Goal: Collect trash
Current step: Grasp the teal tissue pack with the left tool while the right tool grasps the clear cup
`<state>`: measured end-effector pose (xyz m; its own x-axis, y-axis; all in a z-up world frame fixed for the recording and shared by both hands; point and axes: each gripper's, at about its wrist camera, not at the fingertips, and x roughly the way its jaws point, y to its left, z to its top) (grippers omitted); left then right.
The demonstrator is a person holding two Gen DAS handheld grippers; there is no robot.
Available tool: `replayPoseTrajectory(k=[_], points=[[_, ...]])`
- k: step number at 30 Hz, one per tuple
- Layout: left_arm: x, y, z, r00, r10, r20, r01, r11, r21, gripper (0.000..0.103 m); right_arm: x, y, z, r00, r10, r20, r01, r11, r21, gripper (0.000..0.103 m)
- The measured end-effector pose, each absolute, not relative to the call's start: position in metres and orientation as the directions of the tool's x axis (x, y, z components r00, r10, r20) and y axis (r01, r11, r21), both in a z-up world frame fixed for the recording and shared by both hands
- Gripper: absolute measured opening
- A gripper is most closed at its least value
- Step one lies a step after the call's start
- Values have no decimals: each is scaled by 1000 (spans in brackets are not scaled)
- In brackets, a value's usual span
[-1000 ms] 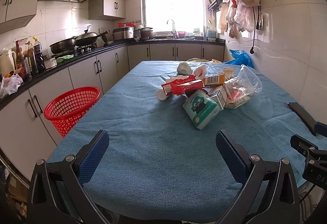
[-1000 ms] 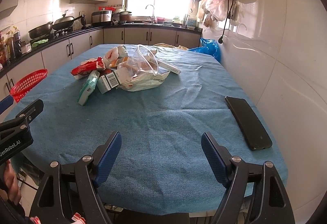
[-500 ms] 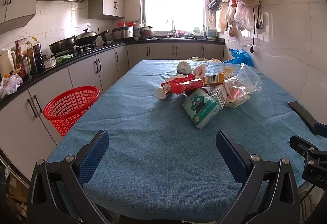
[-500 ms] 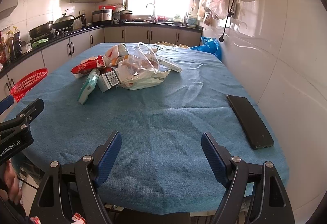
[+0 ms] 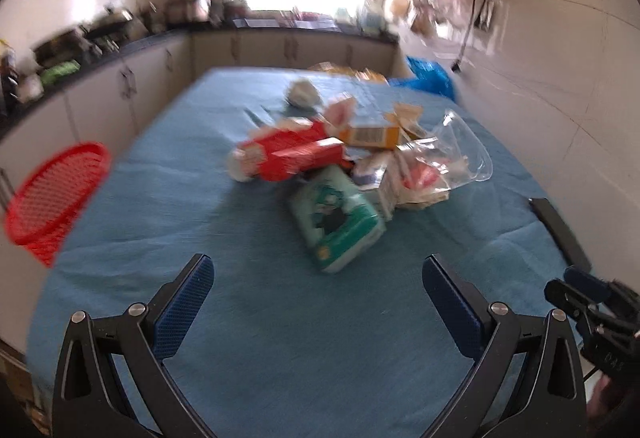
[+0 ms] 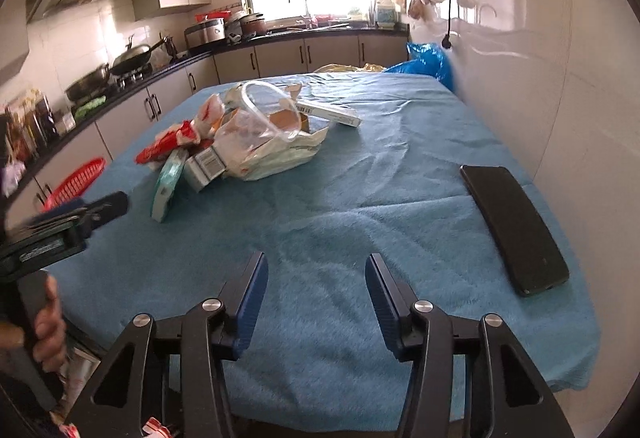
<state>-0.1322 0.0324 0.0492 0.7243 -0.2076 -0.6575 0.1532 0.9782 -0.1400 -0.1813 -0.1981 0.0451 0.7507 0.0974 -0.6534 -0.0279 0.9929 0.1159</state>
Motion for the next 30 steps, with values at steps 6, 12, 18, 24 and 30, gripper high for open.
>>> replayPoseTrajectory(k=[6,12,18,24,30], points=[[-90,11,38,677,-175,-715,141,984,-108,97,-162,-216,56,754,160,-637,-44,980,194,55],[-76,12,28,632,-168,-756,142,985,-100,50,-136,-220,70,746,290,-599,-126,945,301,55],[-82,22,29,640,-156,-753,144,986,-82,32,-103,-194,86,728,390,-563,-268,919,291,50],[-88,34,33,638,-194,-745,171,979,-109,25,-49,-172,79,673,422,-608,-338,906,254,35],[-95,40,35,641,-204,-740,190,976,-104,24,-37,-161,64,623,451,-639,-380,888,257,9]])
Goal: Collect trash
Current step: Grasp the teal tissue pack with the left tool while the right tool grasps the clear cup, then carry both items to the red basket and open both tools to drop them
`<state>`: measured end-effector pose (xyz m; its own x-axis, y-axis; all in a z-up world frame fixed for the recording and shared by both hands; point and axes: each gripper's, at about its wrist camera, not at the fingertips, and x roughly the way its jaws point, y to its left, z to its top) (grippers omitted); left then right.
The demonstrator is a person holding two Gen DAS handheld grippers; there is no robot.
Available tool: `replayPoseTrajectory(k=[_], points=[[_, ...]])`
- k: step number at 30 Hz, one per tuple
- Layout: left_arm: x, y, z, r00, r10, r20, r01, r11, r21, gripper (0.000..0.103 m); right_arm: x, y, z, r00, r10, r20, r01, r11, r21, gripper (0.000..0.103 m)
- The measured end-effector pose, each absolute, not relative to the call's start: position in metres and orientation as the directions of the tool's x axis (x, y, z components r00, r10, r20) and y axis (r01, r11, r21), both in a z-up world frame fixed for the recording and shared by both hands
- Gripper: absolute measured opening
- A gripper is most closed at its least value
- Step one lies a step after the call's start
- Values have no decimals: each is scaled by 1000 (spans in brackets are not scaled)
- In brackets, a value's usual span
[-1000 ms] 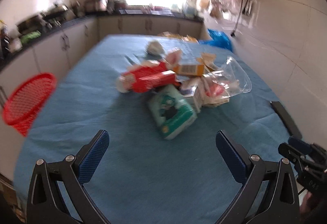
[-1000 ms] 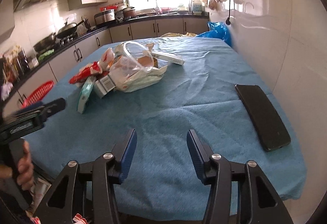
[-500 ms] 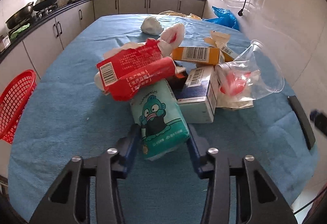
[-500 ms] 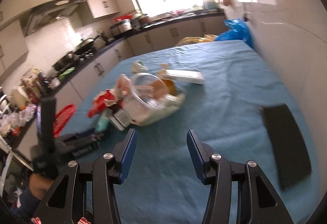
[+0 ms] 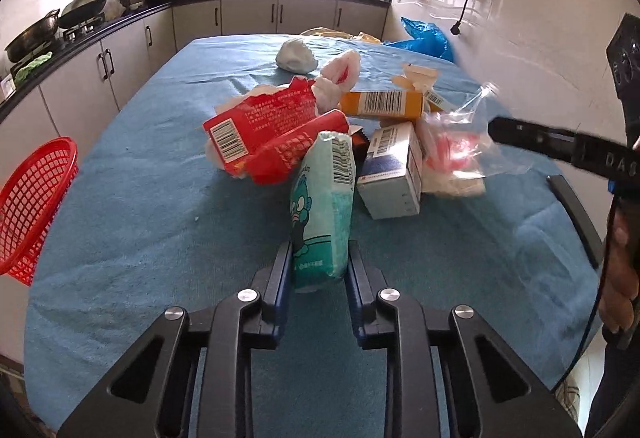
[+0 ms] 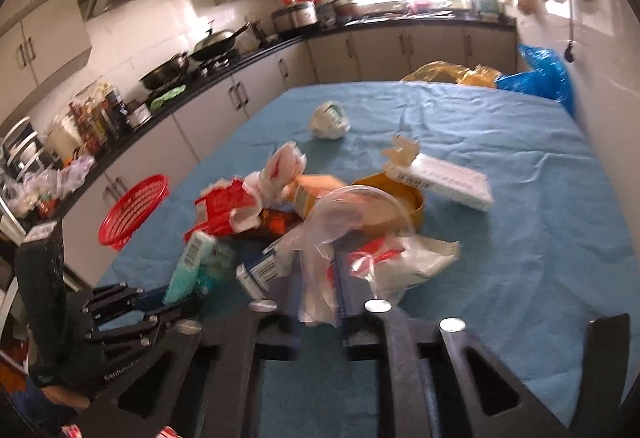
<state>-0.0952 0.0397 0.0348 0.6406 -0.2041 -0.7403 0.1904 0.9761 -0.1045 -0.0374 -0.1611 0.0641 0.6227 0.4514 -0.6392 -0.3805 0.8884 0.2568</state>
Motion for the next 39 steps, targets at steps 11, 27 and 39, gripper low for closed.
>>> replayPoseTrajectory(k=[11,27,39], points=[[-81,45,29,639,-206,-741,154,978,-140,13,-98,-165,69,640,489,-593,-415,869,270,7],[-123,78,84,719,-270,-641,187,963,-196,11,-109,-152,106,652,534,-538,-445,844,299,7],[-134,169,112,800,-128,-586,11,980,-199,11,-78,-59,128,556,626,-547,-569,766,299,7]])
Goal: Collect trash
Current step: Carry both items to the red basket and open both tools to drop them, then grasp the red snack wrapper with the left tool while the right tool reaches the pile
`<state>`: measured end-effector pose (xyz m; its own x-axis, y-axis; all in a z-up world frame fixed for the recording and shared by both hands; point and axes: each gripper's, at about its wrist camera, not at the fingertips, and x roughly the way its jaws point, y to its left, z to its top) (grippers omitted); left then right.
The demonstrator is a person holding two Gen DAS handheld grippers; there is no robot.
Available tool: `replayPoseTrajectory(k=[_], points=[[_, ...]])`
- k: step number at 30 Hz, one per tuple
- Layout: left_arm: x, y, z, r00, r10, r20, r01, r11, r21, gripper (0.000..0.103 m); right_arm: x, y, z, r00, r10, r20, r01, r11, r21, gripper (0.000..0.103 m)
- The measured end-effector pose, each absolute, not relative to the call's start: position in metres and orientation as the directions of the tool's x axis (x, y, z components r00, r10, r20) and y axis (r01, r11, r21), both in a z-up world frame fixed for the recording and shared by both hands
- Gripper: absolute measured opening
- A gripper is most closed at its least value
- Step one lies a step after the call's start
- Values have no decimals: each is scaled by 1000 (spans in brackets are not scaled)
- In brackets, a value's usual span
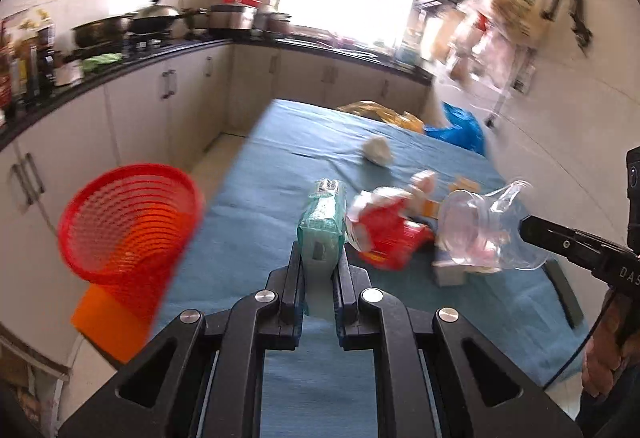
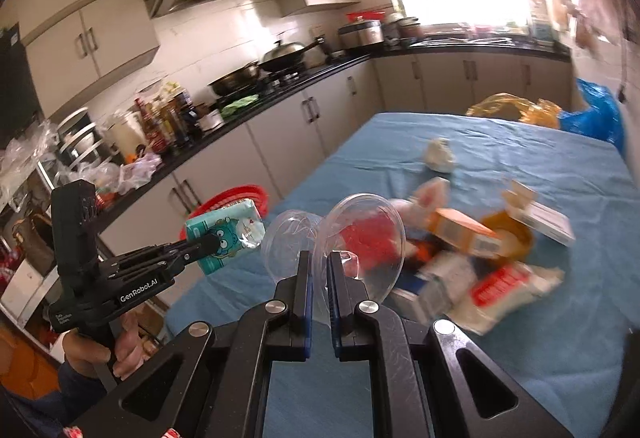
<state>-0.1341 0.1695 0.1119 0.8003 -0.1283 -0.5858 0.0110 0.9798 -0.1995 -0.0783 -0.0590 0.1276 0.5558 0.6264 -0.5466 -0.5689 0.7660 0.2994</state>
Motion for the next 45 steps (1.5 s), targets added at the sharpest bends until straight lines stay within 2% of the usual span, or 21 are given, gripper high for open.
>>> replayPoseTrajectory(k=[12,23,26,28,34,37,38,41,45], points=[[-119,297,90,781,50,-623,-235,947,-218,11,-24,103,122,400,687,-607,-693,660,290,8],[-95,352,60,739,102,-666,-332,915,-228,12,36,218,78,302,656,-692,-709,640,298,9],[-93,356,59,739,110,-664,-338,914,-226,26,43,221,73,297,654,-695,-698,646,310,22],[-96,353,60,746,120,-655,-342,913,-223,47,43,213,73,289,667,-687,-693,641,330,22],[-107,330,70,775,90,-626,-298,925,-235,49,21,162,86,350,670,-655,-674,666,321,23],[-113,305,74,790,60,-610,-254,938,-237,59,2,123,90,407,659,-632,-658,692,298,32],[-114,298,75,795,53,-605,-241,942,-234,59,-3,109,89,423,657,-624,-650,700,297,33],[-114,259,77,802,15,-598,-172,963,-207,60,-15,67,87,458,652,-605,-619,722,309,33],[-111,213,74,798,-43,-601,-84,980,-182,66,-27,9,86,527,629,-572,-559,763,324,33]])
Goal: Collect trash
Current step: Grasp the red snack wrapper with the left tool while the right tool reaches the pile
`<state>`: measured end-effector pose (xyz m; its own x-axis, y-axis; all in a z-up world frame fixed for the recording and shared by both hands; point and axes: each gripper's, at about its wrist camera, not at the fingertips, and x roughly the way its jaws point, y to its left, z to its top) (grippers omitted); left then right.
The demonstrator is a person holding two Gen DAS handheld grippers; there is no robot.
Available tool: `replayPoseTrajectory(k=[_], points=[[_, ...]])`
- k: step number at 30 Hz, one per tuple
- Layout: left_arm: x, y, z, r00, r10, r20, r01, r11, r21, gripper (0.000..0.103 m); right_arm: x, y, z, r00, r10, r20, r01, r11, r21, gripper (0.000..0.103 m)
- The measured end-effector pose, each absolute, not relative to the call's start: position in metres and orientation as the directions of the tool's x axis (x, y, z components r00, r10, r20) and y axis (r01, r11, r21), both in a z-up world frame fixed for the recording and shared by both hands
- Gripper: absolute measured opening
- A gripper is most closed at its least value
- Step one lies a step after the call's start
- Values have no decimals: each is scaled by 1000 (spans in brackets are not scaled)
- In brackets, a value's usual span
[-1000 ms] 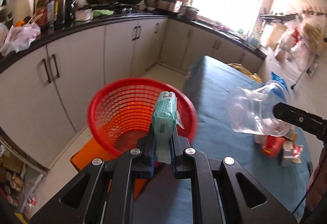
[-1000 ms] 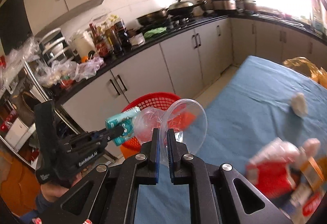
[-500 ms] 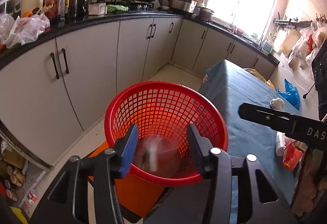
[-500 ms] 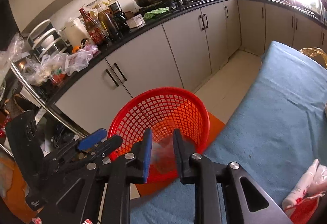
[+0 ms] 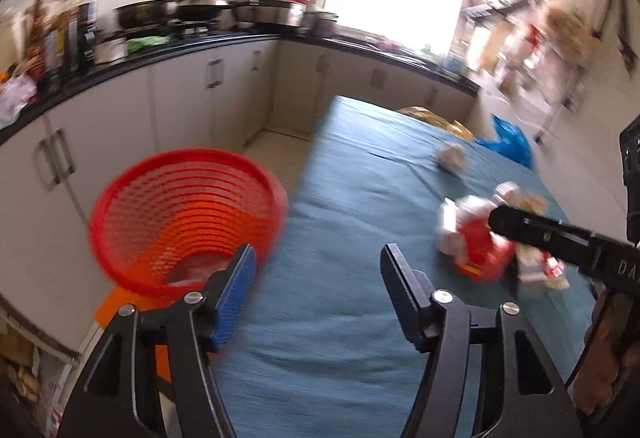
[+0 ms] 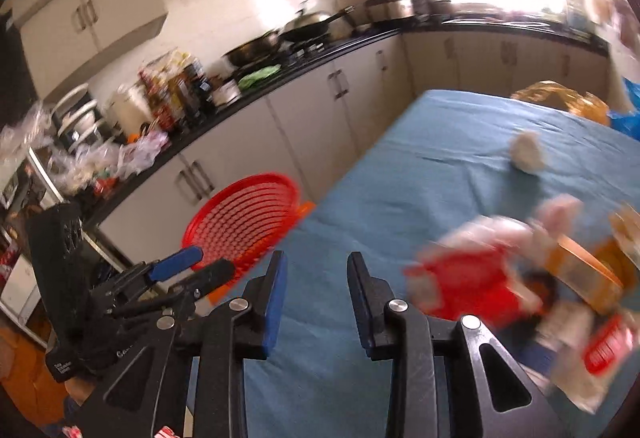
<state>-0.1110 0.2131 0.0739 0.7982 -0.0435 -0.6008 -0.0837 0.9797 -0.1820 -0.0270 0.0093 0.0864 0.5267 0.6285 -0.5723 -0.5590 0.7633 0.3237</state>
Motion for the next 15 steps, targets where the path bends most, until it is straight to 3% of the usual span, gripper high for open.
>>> replayPoseTrajectory(k=[8,11,15], points=[[-96,131,67,767,-114,-632,65,993,-100,72,-19,-106,87,718,482,-502,-368,875,315,33],[-83,116,68,754,-127,-644,95,992,-85,74,-6,-135,76,720,500,-482,-340,859,383,33],[-57,104,67,718,-171,-674,146,985,-94,86,7,-157,62,668,574,-474,-306,793,527,33]])
